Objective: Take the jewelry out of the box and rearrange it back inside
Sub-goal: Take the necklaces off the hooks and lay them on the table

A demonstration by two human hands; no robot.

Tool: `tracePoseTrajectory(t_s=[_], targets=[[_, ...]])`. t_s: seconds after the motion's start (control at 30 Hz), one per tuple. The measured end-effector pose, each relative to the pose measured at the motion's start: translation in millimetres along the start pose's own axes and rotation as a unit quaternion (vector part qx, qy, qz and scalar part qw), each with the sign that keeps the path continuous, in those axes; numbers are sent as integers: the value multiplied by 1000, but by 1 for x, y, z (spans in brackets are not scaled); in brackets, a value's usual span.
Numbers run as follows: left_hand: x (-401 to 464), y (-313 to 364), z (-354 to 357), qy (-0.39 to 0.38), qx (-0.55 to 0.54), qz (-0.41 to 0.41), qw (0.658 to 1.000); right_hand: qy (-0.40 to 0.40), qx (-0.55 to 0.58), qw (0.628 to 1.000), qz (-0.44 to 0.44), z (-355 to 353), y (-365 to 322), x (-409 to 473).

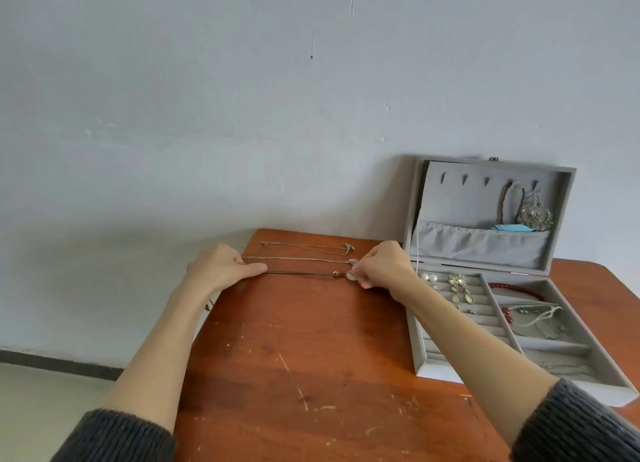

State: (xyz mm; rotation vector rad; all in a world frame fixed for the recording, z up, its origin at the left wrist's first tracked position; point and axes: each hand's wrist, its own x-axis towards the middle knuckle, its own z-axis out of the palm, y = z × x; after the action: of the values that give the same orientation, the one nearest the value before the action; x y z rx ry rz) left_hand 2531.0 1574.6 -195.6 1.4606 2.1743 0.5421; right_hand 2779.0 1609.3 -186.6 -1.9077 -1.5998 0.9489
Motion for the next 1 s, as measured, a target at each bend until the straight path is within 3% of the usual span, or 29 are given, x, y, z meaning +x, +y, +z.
tracePoseTrajectory(t_s=[0.27,0.4,0.6,0.7,0.87,1.0], targets=[[-5,0,6,34,-30,-6,999,6,-10,999,-44,1,3,-4],[-11,6,10,55,-19,-1,998,30,-48,996,-68,2,2,-4],[-6,3,14,64,-98,36,992,57,-147,982,-108,1,0,-7],[-4,0,13,86,-71,52,992,64,-155,979,-119,0,1,-9],[-19,14,21,154,9,175,972,77,-149,968,-189,-5,-2,-26],[-44,40,31,156,61,288,943,97,-139,949,-265,-26,-4,-48]])
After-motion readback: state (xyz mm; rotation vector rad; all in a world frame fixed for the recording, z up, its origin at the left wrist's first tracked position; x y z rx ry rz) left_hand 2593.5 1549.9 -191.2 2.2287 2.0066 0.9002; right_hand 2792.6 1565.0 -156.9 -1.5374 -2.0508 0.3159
